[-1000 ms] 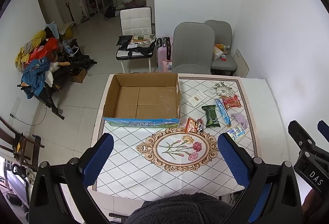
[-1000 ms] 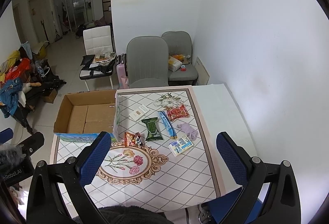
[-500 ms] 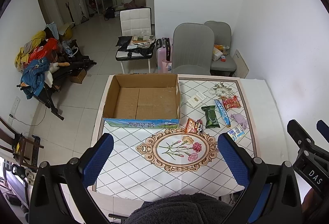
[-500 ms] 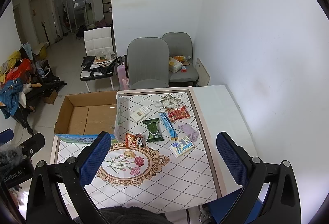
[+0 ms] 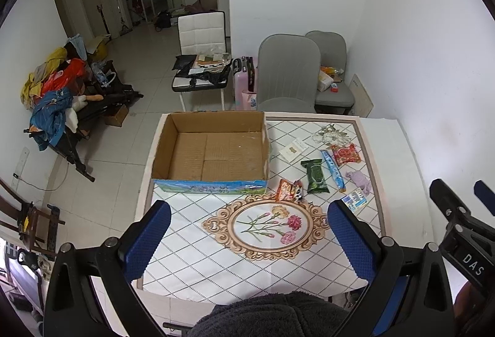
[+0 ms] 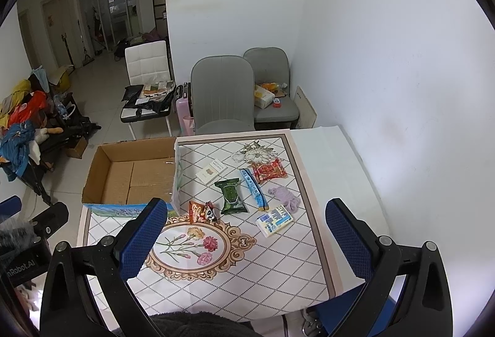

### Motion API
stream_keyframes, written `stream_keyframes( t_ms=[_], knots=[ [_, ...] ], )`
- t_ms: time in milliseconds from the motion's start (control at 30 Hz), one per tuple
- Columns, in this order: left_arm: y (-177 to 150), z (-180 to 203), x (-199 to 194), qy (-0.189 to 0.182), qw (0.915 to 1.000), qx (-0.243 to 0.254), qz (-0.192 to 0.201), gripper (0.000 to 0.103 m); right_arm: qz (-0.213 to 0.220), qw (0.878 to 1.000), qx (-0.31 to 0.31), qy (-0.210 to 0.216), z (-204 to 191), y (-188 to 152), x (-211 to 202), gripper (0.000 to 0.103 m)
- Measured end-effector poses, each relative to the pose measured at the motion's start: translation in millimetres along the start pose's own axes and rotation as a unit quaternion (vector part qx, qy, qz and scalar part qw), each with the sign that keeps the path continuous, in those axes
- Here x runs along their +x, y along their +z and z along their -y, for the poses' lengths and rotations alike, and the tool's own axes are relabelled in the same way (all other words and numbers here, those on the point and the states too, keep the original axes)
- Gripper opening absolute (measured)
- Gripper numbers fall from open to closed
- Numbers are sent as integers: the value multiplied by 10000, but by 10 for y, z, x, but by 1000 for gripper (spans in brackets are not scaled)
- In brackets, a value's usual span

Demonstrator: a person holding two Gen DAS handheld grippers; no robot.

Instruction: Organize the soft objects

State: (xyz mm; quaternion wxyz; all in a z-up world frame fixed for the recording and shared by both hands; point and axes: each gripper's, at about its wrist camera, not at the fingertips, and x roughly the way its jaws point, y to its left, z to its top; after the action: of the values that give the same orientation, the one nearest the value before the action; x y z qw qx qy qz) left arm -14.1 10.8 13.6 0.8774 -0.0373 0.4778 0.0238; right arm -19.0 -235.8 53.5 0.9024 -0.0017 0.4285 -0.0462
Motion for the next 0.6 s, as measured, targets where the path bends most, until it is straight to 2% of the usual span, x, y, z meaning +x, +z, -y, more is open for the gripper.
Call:
stream_keyframes(
  t_ms=[167,333,433,500,600],
  knots=[
    [85,291,262,-49,9996,284,32,103,-327,9972,641,182,257,-5,393,103],
    [251,713,993,-188,9963,718,-442,103,-952,9885,1171,137,758,-38,1177,103],
    [346,946,1621,-216,9919,853,-917,103,-1518,9743,1655,193,1142,-131,1825,103],
    [398,1070,2071,-398,9870,748,-1365,103,-1951,9608,1950,264,1370,-226,2343,103],
    [458,1299,2736,-473,9787,608,-1905,103,-2580,9394,2238,299,1576,-440,3186,103]
  ],
)
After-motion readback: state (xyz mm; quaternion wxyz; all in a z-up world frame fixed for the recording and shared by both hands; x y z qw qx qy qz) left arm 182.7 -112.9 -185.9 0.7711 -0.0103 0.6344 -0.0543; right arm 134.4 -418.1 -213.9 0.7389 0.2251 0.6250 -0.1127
